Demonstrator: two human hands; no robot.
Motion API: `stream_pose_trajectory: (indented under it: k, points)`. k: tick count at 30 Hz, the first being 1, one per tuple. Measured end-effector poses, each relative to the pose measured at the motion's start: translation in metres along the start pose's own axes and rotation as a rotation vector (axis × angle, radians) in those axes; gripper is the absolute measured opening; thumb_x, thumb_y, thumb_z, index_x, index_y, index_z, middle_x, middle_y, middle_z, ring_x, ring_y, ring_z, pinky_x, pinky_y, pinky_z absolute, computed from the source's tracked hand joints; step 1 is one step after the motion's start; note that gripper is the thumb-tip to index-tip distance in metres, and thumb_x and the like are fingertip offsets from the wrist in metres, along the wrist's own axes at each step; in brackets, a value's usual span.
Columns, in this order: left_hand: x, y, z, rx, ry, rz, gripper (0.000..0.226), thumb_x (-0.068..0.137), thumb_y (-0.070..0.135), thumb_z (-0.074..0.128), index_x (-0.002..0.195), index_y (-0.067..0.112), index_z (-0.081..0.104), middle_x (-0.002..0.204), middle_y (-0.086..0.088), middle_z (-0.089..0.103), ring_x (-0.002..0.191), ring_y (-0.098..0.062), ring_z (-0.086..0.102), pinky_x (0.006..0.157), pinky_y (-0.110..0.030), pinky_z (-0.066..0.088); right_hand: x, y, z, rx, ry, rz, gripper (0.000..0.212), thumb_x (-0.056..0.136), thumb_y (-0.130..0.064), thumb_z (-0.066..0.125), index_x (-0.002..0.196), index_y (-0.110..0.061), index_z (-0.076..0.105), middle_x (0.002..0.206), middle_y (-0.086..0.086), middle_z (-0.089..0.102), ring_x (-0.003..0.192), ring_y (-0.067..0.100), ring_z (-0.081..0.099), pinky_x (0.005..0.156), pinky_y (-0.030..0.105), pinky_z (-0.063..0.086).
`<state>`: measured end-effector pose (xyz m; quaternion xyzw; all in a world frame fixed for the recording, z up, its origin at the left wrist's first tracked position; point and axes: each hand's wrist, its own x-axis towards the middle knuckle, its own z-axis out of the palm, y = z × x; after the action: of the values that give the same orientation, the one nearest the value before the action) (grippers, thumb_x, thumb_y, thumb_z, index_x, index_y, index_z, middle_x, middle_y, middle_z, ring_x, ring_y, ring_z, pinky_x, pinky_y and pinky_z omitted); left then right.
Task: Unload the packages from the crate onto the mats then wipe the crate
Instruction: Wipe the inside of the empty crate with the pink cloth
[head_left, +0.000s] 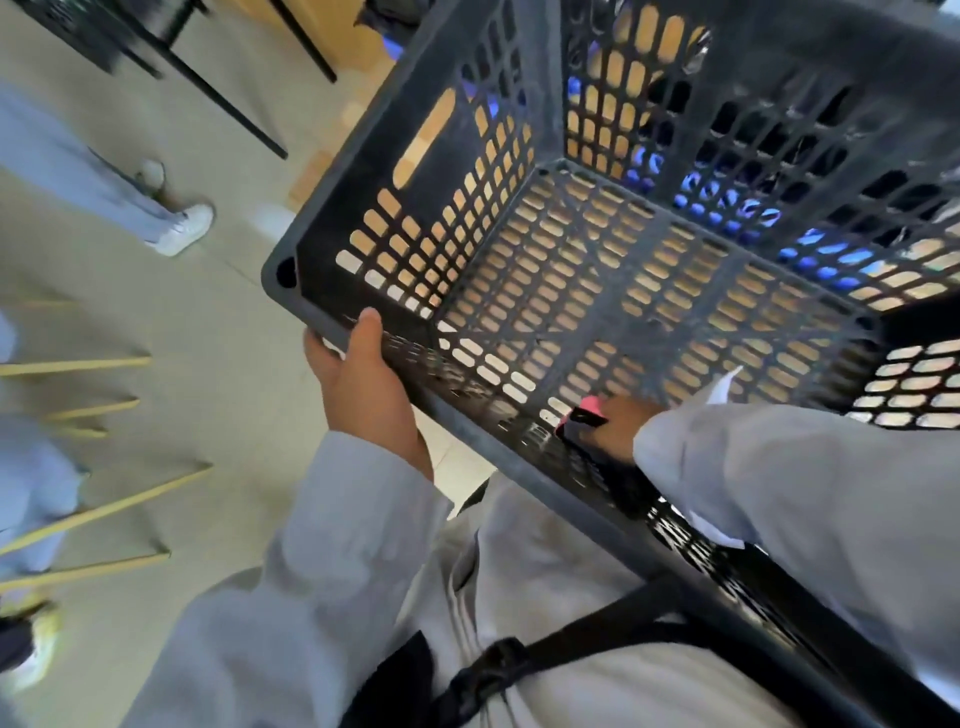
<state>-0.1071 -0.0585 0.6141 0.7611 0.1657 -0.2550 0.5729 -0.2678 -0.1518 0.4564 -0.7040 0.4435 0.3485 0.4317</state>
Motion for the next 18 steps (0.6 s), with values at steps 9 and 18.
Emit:
stream_pose_trajectory:
  k: [9, 18]
  points:
    - [-0.016, 0.001, 0.026, 0.018, 0.173, 0.005, 0.014, 0.096, 0.036, 0.049, 0.103, 0.025, 0.056, 0.076, 0.009, 0.057, 0.06, -0.005, 0.056, 0.051, -0.023, 0.044, -0.008, -0.008, 0.019, 0.503, -0.003, 0.009, 0.04, 0.096, -0.049, 0.056, 0.12, -0.018, 0.065, 0.116, 0.007, 0.066, 0.108, 0.028, 0.059, 0.084, 0.024, 0.032]
    - [-0.018, 0.003, 0.023, 0.005, 0.173, 0.009, 0.008, 0.097, 0.024, 0.047, 0.103, 0.025, 0.053, 0.071, 0.006, 0.049, 0.056, -0.008, 0.046, 0.046, -0.02, 0.04, -0.071, -0.019, -0.005, 0.642, -0.029, -0.22, 0.031, 0.092, -0.05, 0.06, 0.078, -0.024, 0.07, 0.07, -0.005, 0.07, 0.078, 0.02, 0.067, 0.079, 0.029, 0.044]
